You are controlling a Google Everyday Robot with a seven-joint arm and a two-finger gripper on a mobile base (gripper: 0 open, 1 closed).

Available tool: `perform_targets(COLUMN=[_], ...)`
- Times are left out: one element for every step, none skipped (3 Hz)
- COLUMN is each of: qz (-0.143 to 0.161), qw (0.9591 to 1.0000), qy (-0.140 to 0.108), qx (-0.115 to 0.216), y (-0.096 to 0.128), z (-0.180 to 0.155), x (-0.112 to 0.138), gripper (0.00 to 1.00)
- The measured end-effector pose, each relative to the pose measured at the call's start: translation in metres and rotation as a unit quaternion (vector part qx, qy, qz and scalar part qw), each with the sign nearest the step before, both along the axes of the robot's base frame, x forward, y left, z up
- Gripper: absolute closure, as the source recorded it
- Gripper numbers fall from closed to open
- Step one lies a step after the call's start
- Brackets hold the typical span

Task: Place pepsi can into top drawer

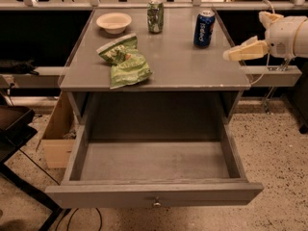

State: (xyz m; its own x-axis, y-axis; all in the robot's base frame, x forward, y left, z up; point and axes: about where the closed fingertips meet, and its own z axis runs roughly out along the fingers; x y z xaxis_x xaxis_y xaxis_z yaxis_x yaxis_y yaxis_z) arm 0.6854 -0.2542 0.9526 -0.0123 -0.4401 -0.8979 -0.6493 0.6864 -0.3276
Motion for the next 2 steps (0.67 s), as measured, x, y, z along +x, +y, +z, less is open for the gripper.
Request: perform_targets(qz=[0.0,0.013], qw=[1.0,0.9996], qy=[0.0,0.019], qx=[-0.001,0.017], y=[0.004,0.017], z=[0.0,-0.023], x=[0.007,0.043], gripper=[0.0,0.0])
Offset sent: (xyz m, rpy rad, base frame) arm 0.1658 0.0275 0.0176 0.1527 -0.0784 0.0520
